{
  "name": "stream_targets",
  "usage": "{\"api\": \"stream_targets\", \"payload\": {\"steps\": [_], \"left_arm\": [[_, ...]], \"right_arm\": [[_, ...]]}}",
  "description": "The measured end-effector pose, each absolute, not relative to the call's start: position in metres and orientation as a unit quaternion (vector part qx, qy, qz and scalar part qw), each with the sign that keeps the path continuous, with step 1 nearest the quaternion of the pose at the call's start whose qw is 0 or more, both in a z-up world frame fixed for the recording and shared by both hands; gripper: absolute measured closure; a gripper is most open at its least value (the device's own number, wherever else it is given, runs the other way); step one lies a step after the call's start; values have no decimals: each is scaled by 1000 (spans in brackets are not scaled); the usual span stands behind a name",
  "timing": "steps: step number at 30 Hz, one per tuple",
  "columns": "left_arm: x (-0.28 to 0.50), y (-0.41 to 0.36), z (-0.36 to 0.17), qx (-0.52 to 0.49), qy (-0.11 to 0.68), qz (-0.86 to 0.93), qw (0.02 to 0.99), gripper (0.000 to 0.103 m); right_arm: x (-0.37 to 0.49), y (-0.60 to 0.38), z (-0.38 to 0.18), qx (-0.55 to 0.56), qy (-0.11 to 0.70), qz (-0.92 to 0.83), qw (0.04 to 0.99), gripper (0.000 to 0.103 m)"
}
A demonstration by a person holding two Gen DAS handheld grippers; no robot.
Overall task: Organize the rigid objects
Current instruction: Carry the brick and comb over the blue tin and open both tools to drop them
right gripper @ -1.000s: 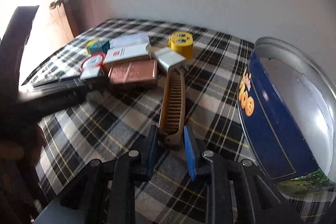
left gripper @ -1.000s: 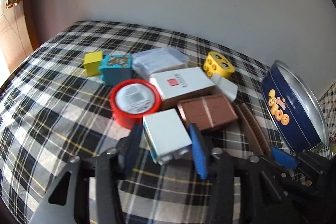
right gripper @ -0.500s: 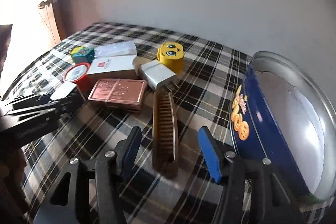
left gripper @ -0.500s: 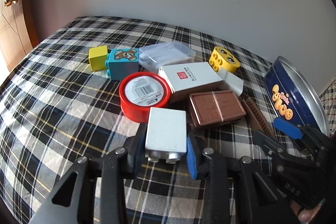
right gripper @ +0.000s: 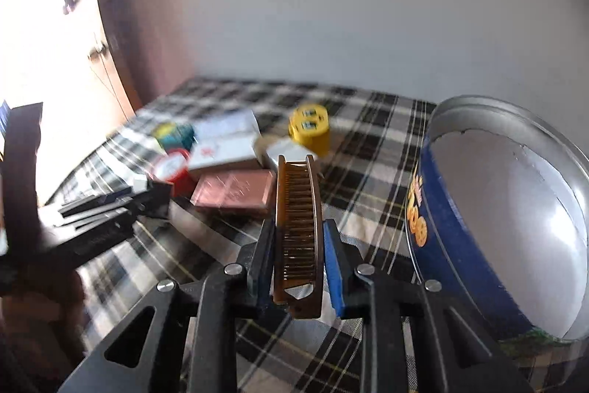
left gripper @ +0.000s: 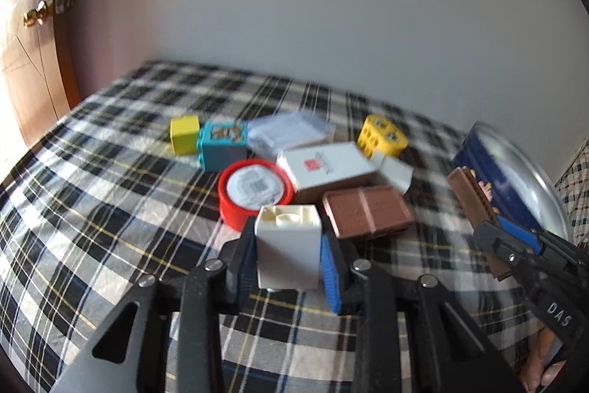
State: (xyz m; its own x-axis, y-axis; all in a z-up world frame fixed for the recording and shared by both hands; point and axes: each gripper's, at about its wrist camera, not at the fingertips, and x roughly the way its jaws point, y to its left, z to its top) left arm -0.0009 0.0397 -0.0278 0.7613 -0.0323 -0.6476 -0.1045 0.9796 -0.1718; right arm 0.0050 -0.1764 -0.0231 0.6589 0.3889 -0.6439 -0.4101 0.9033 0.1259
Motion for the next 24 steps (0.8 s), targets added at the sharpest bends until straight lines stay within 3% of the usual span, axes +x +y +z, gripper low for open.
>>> {"api": "stream_targets", "payload": {"steps": [15, 24], "left_arm": [[-13, -7, 24, -98, 232, -45, 967, 73], [1, -65, 45, -71, 210, -83, 972, 73]], "right_arm": [[-21, -219, 25, 63, 226, 213, 948, 76], [-30, -262, 38, 84, 174, 156, 969, 76]]}}
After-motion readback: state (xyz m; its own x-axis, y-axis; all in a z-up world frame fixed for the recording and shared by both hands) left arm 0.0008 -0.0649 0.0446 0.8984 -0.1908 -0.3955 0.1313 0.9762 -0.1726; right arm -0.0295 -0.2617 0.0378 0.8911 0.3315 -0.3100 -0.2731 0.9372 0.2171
